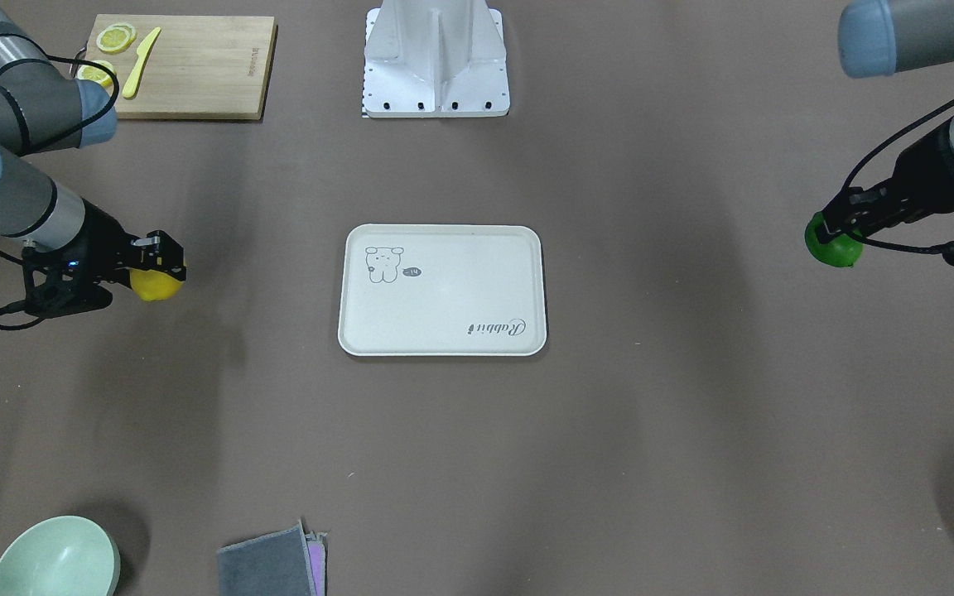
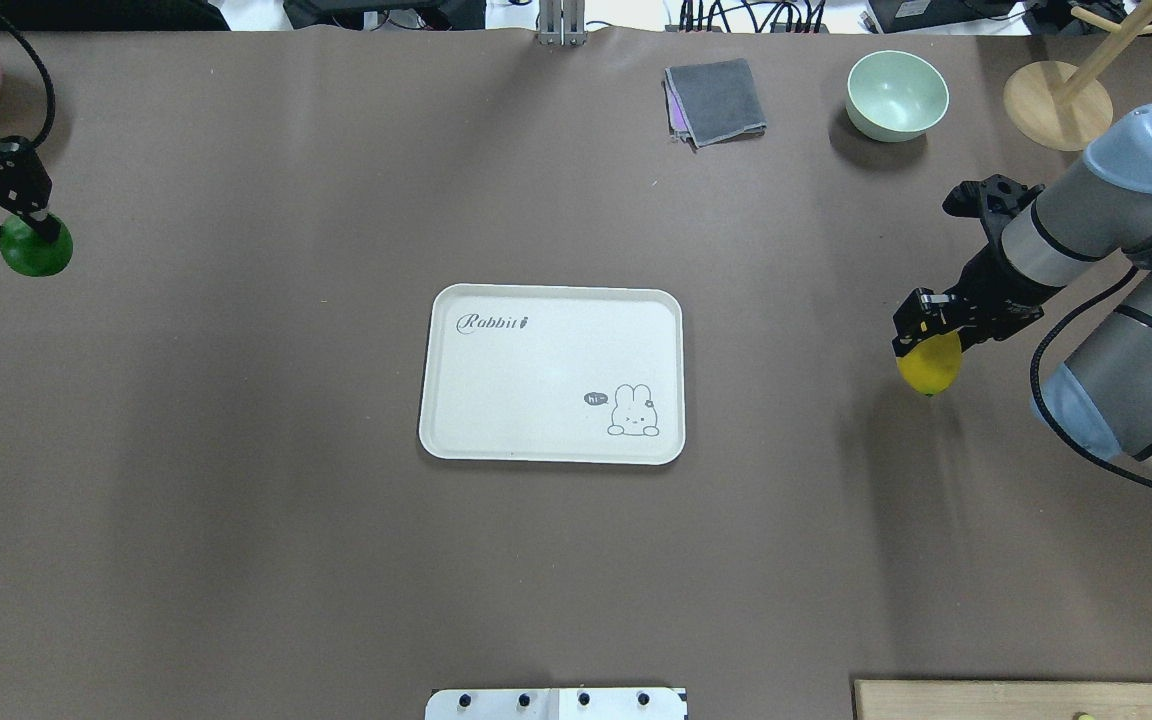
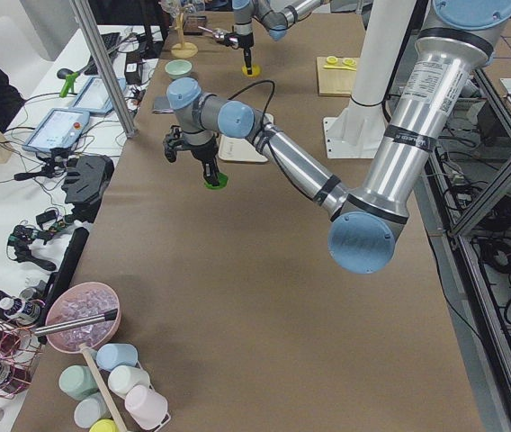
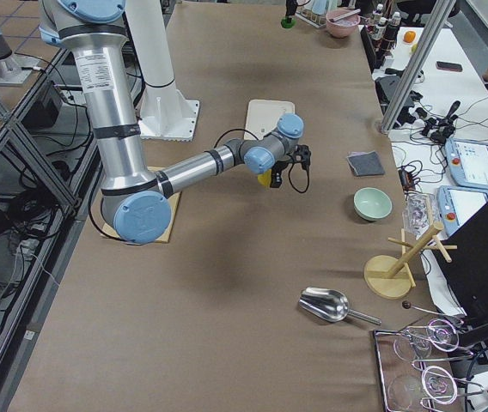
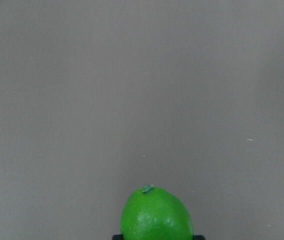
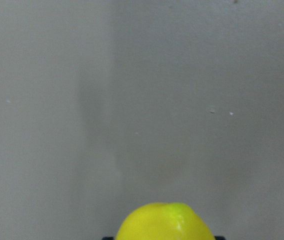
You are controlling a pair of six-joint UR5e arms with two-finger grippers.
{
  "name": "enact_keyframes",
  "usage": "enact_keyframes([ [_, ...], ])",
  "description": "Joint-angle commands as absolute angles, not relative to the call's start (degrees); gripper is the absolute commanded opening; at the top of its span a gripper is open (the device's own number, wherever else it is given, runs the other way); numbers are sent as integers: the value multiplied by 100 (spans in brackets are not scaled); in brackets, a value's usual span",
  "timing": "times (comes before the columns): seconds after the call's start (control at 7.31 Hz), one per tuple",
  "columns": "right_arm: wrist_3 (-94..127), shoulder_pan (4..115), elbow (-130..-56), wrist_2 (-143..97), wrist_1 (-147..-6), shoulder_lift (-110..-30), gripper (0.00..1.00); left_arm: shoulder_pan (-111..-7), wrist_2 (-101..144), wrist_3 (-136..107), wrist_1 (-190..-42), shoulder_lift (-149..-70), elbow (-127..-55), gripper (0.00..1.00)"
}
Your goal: Place all lemons on tray
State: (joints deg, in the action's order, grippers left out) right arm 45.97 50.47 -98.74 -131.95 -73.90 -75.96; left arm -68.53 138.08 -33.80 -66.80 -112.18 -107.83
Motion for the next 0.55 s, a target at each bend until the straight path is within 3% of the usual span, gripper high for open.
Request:
enact_keyframes([
  [0.0, 5372, 4668, -9958, -12859, -7409, -6980, 11, -6524, 13781, -4125, -6425, -11880, -10775, 0],
  [0.41, 7470, 4204, -9914, -12710, -7392, -6577, 11, -5417, 13466, -5700, -6652, -12943, -10312, 0],
])
